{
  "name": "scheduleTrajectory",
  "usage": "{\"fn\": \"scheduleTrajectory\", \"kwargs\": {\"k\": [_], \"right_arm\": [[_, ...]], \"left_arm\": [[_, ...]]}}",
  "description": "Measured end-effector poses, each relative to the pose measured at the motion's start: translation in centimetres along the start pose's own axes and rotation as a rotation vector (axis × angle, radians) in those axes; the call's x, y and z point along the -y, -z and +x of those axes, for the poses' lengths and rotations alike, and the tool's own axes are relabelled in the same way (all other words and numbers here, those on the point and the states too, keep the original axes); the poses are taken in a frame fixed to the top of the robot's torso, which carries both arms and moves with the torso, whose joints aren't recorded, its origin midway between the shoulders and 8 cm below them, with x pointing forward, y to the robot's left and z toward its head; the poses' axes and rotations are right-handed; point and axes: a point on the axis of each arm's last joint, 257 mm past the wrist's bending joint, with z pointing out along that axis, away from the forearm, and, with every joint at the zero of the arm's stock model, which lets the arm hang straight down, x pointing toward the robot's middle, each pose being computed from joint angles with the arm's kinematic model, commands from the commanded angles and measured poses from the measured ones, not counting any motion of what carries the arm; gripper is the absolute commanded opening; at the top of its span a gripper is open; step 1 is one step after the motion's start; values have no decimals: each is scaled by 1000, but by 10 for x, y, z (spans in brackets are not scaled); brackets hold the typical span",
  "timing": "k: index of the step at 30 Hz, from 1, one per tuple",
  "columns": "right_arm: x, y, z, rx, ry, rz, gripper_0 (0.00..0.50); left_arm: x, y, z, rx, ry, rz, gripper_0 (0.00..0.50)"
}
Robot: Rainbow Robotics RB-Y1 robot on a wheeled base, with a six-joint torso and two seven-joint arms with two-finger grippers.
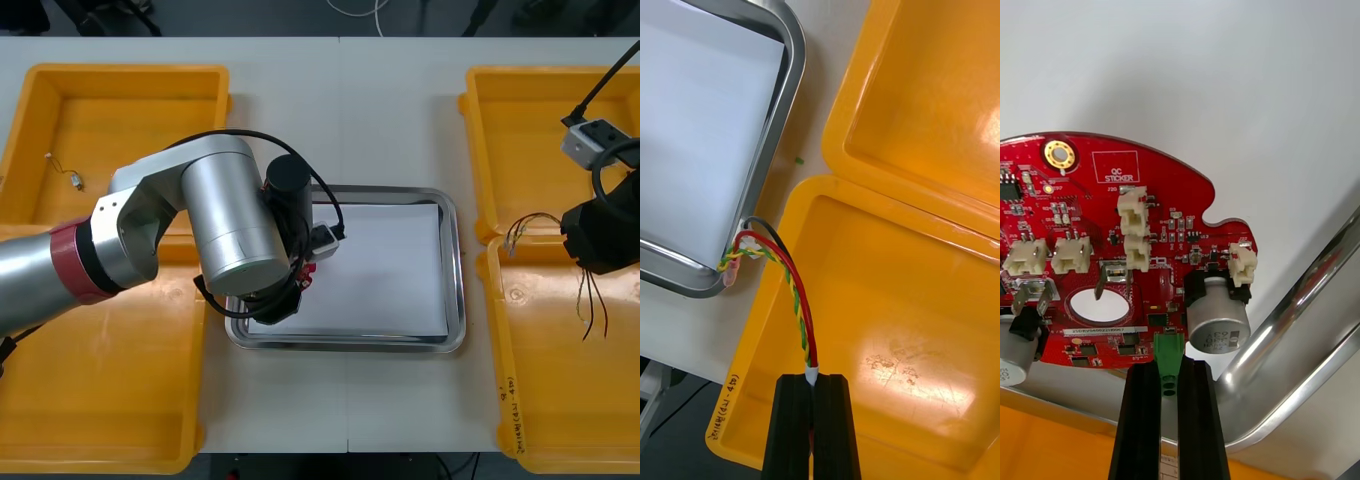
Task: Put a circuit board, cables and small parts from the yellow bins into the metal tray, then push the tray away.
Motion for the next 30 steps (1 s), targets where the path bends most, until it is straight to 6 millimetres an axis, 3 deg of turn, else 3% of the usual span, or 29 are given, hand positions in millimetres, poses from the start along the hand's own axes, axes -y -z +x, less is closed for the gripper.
{"fn": "scheduleTrajectory", "kwargs": {"k": [10,27,29,30], "right_arm": [[0,0,3,-18,37,7,0],[1,0,3,-18,35,18,0],[0,-1,3,-17,35,15,0],[0,-1,3,-16,36,14,0]], "left_arm": [[4,-18,7,-23,-13,-2,0],[9,-22,9,-28,-26,3,0],[9,-22,9,-28,-26,3,19],[9,-22,9,-28,-26,3,104]]}}
